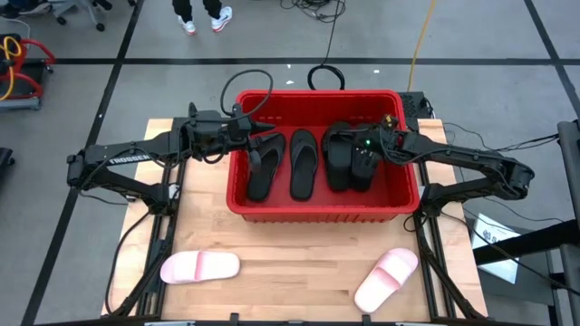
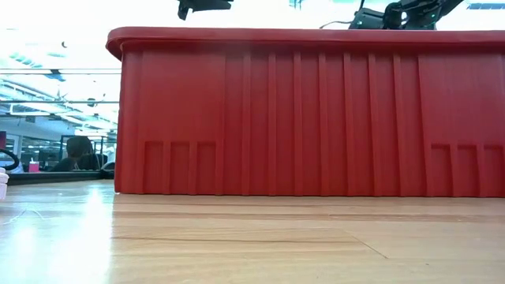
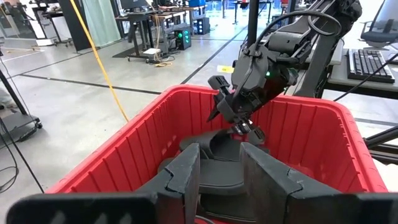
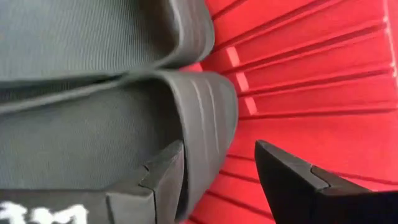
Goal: Pick and place slides into bin
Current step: Put the black slide into the red bin, then put the pink slide into the red bin
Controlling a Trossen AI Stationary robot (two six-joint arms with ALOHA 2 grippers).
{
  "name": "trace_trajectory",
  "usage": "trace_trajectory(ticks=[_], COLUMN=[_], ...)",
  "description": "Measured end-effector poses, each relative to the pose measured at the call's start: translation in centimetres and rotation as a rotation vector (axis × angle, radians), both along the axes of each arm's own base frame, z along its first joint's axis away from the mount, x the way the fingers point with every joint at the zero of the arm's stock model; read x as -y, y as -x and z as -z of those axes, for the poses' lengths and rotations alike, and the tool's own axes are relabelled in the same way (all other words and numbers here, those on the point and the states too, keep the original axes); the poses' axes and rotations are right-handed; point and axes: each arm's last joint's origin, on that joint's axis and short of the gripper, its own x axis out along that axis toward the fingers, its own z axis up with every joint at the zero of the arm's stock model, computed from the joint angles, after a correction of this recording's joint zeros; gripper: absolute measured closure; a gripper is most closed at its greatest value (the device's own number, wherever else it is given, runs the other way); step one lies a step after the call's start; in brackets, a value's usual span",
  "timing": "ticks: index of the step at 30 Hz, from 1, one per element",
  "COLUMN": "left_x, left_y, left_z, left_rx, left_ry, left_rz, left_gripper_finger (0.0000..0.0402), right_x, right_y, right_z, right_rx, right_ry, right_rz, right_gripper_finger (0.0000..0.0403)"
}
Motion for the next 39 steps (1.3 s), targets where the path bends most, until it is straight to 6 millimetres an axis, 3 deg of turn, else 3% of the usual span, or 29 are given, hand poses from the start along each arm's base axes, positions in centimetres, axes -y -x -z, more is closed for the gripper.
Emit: trace_trajectory(ticks=[9,16,24,33,39], left_x=[0.0,0.0,0.2,2.5,5.5], left_y=[0.0,0.0,1.4,3.1,4.1], left_z=[0.0,0.0,-0.7,1.5,3.6], left_rx=[0.000,0.001,0.004,-0.190,-0.389], left_ry=[0.000,0.000,0.009,0.353,0.769], left_rz=[0.000,0.000,-0.022,-0.051,-0.045], left_gripper_finger=[0.0284,0.0284,0.0284,0.0284,0.0284], right_x=[-0.1,-0.4,-2.1,-4.8,-6.1], right_y=[0.1,0.5,1.3,1.7,2.1], right_z=[0.4,-0.6,-2.5,-4.1,-4.8], right_rx=[0.002,0.064,0.169,0.329,0.399], right_ry=[0.001,0.033,0.072,0.009,-0.050], right_rz=[-0.007,-0.010,-0.058,-0.212,-0.325], right_gripper_finger=[0.0214,0.0219,0.0217,0.0221,0.0222])
